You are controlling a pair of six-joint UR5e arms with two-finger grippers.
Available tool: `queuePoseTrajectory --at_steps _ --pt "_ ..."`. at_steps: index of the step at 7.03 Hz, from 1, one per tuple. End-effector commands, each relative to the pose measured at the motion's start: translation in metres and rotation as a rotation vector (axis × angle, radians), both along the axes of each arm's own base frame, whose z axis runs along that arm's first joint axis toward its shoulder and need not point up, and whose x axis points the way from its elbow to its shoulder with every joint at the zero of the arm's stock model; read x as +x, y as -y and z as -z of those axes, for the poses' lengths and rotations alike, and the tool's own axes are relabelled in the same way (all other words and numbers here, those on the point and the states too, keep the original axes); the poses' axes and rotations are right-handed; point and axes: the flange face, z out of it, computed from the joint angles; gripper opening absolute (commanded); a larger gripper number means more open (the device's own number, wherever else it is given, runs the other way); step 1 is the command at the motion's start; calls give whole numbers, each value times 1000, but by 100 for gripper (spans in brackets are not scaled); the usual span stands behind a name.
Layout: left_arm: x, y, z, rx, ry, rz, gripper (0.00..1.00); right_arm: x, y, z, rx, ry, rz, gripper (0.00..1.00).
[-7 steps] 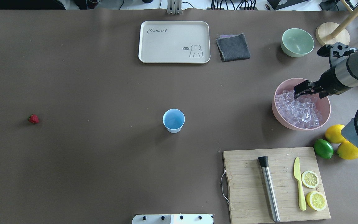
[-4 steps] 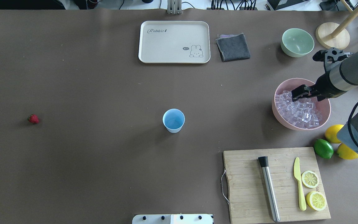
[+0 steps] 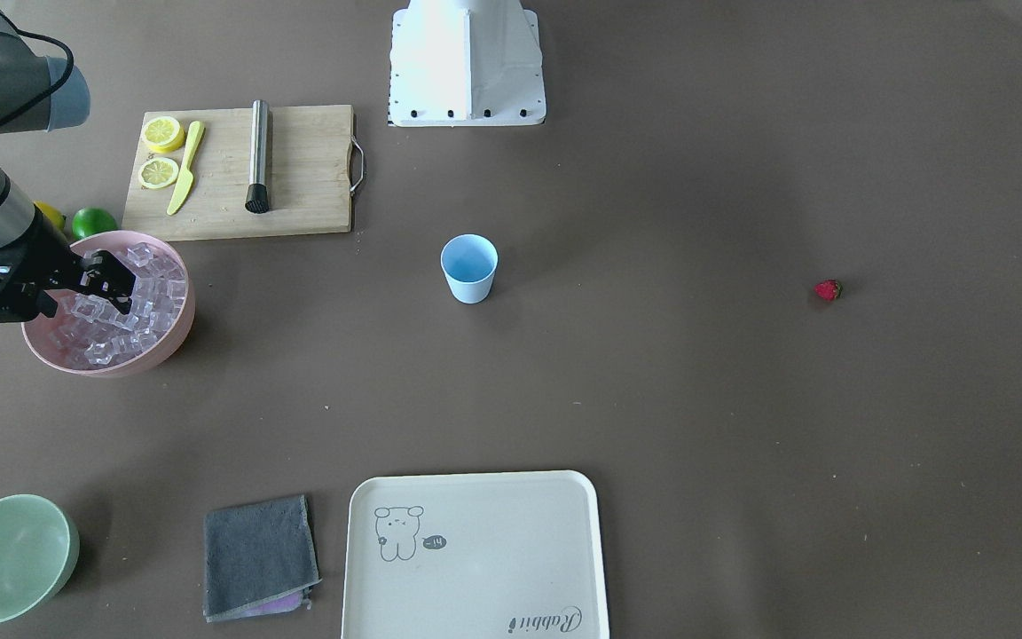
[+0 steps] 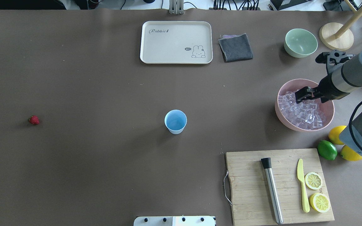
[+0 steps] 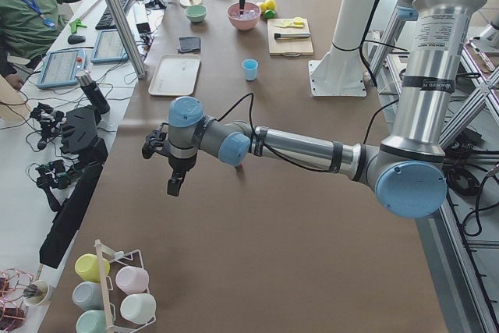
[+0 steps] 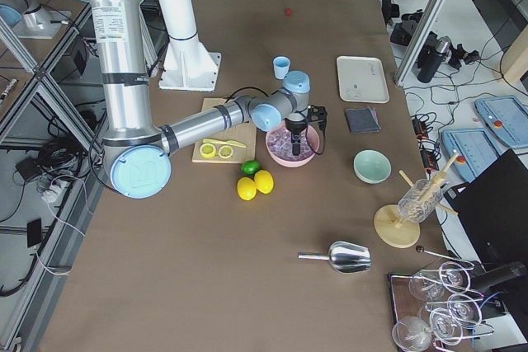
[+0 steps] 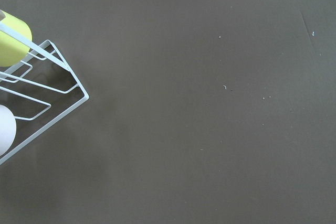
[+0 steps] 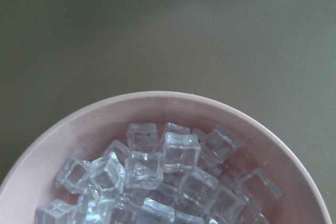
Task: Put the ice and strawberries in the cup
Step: 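Move the right gripper over the pink bowl of ice cubes, then lower the right gripper into the ice and grasp an ice cube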
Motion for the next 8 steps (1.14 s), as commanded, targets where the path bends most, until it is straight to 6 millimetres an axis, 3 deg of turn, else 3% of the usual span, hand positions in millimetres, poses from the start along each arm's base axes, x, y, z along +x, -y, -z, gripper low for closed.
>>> queuePoseTrajectory --at_steps 1,5,6,7,8 --pt "1 6 1 1 1 0 98 0 0 -7 0 -19 -8 75" --pt "3 19 4 3 1 -1 98 -3 -1 -12 0 -34 -6 75" --pt "3 19 4 4 2 -2 98 -6 -2 -10 3 -33 -3 65" --pt "3 19 4 4 2 -2 98 -13 -4 -9 13 -38 11 48" --pt "3 19 4 4 2 -2 98 -17 -5 -8 22 -40 19 21"
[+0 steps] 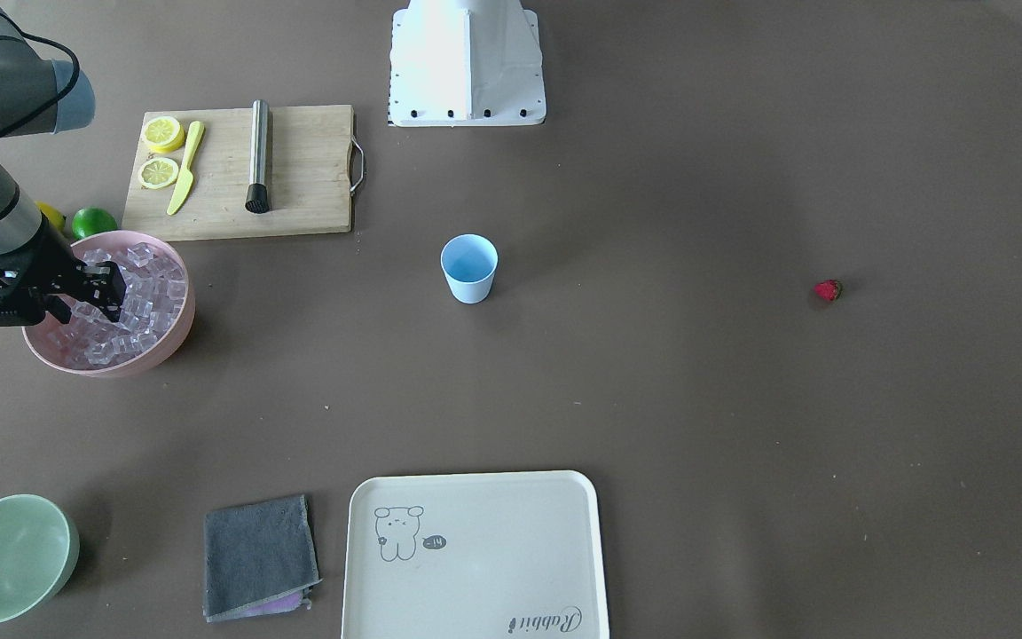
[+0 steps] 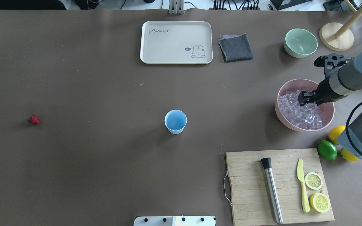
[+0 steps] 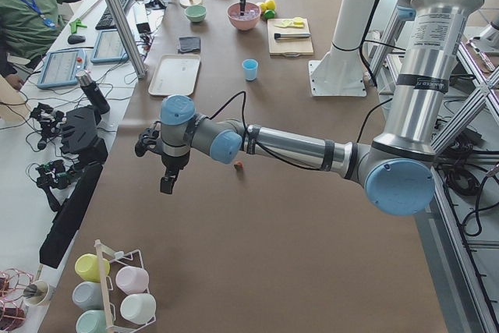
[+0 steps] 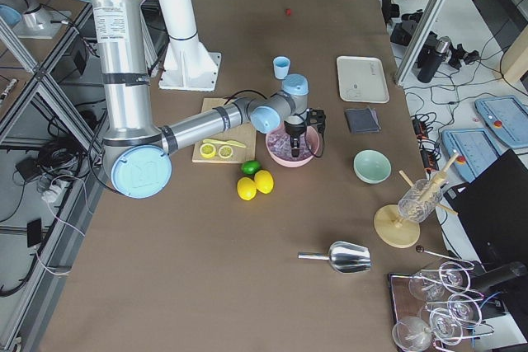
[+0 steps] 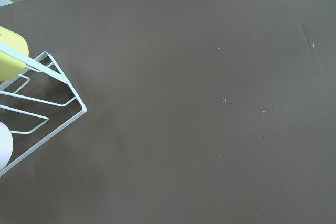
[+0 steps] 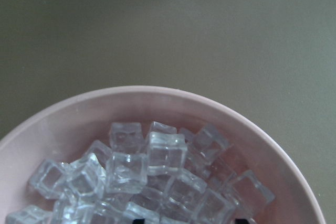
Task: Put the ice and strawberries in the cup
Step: 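Lower the right gripper into the ice and grasp an ice cube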
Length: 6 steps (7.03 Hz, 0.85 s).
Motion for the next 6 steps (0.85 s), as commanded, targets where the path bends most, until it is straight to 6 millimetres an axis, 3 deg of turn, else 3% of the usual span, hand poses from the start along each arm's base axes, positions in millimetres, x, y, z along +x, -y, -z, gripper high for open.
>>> queuePoseTrajectory --at_steps 1,4,6 --pt "0 0 0 0 -1 -1 98 -7 -1 4 14 -2 14 0" --pt "0 0 0 0 0 0 98 -2 -4 5 15 4 12 0" --pt "1 1 2 3 -2 -2 98 10 5 12 13 27 -3 0"
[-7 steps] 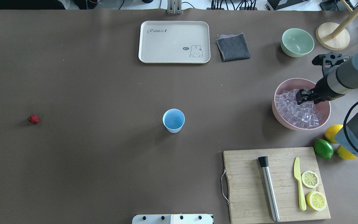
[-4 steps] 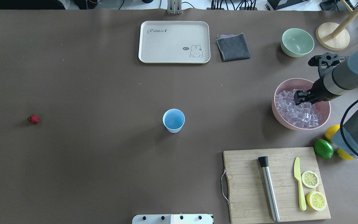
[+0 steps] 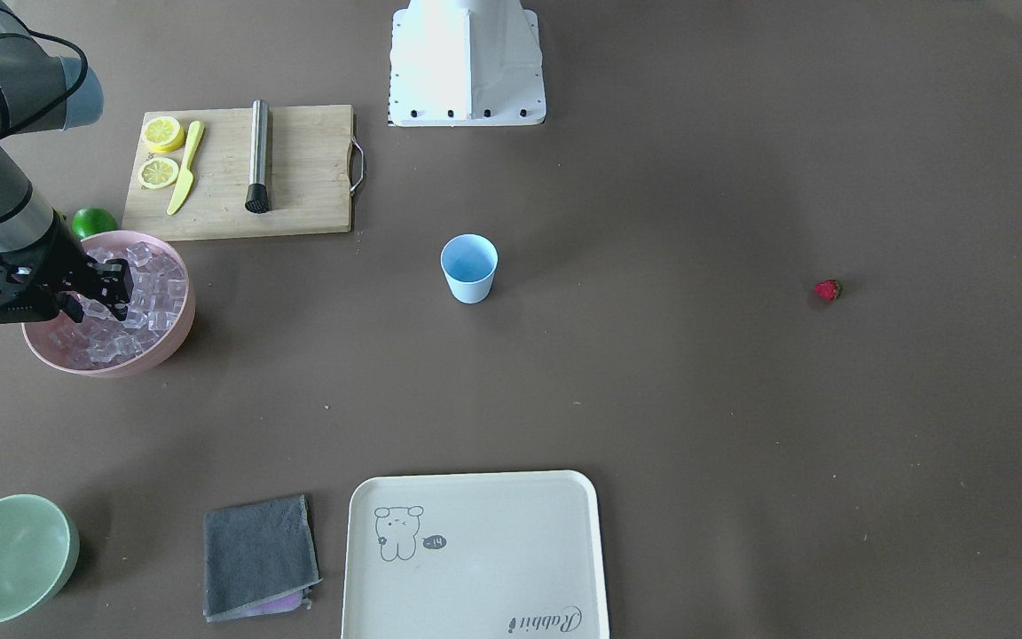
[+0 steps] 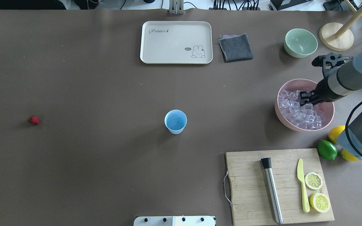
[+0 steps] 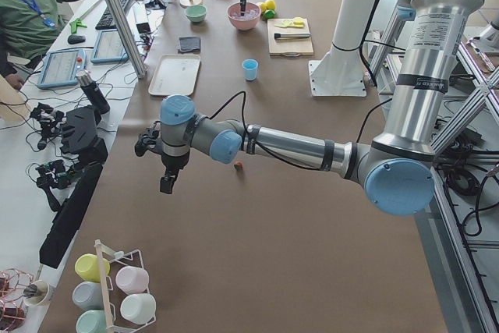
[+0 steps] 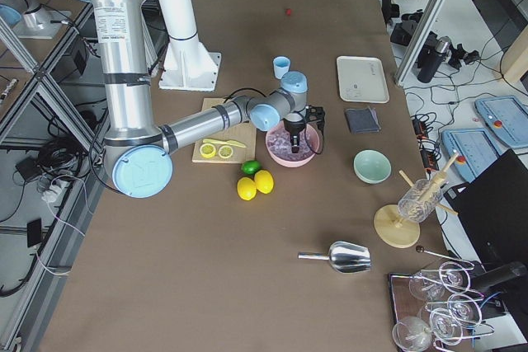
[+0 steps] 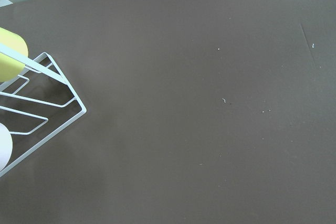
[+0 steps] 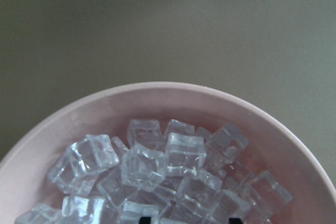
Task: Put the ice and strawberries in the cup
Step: 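Lower the right gripper into the ice and grasp an ice cube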
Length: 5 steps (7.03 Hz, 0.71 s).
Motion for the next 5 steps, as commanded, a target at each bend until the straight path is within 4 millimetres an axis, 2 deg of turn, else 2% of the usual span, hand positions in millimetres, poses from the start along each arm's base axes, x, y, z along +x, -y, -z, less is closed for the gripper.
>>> queuePoseTrajectory --at_steps 1,2,3,4,5 --pt "4 1 2 2 0 -6 98 19 9 12 -9 40 -17 0" --pt "6 3 4 7 0 -7 98 27 12 16 -17 65 -15 0" --pt "6 3 5 7 0 -7 98 26 14 12 -15 52 -19 0" --pt "7 4 5 8 -1 -9 98 21 14 13 -13 50 -13 20" --pt "7 5 3 4 0 -9 98 15 13 9 -6 30 -15 57"
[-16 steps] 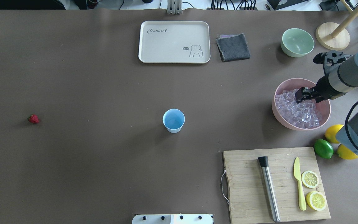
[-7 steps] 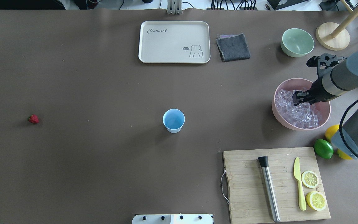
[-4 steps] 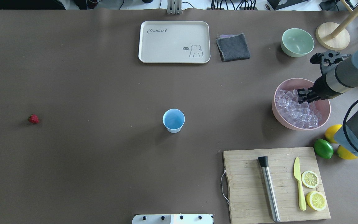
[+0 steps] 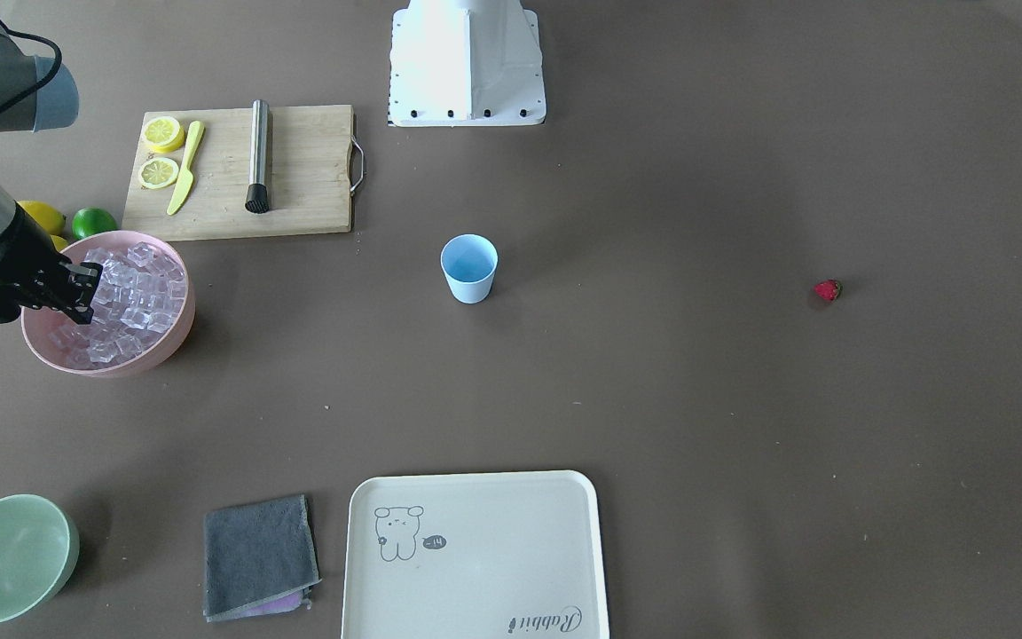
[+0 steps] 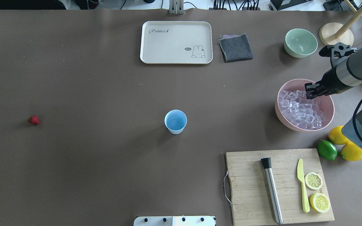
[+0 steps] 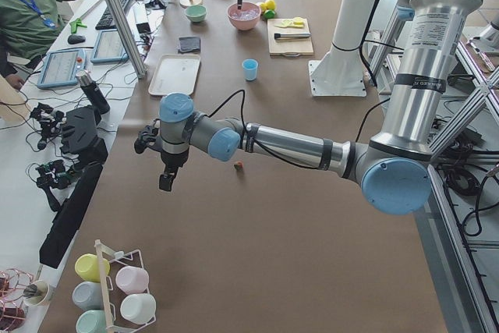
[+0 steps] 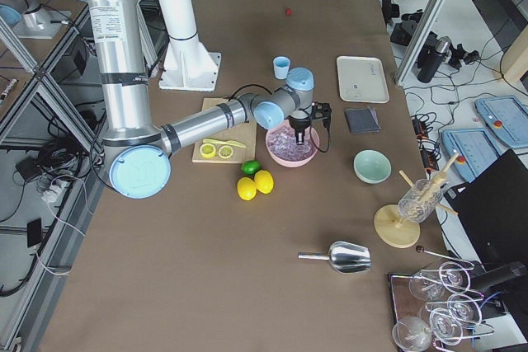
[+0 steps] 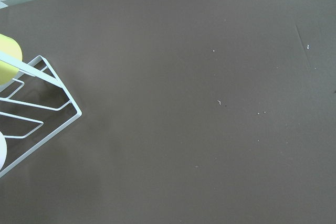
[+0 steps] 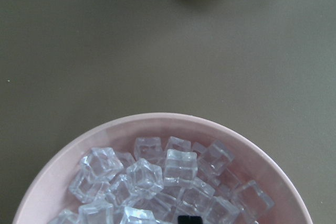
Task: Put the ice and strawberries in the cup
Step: 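Lower the right gripper into the ice and grasp an ice cube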
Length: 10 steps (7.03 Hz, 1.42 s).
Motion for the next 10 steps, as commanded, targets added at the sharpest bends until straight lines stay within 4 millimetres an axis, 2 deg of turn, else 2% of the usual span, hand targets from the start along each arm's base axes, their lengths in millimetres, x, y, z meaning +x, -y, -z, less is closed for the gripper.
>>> queuePoseTrajectory --at_steps 1,2,6,10 --pt "3 1 0 -2 0 -3 98 -13 -1 -12 14 -50 -6 66" --pt "3 1 0 -2 0 -4 98 -18 -2 -15 12 -55 2 66" --pt "3 1 0 -2 0 -4 98 -14 -8 -15 -3 -44 1 70" --pt "3 1 1 0 0 -5 98 -32 -17 -20 -8 -53 33 70"
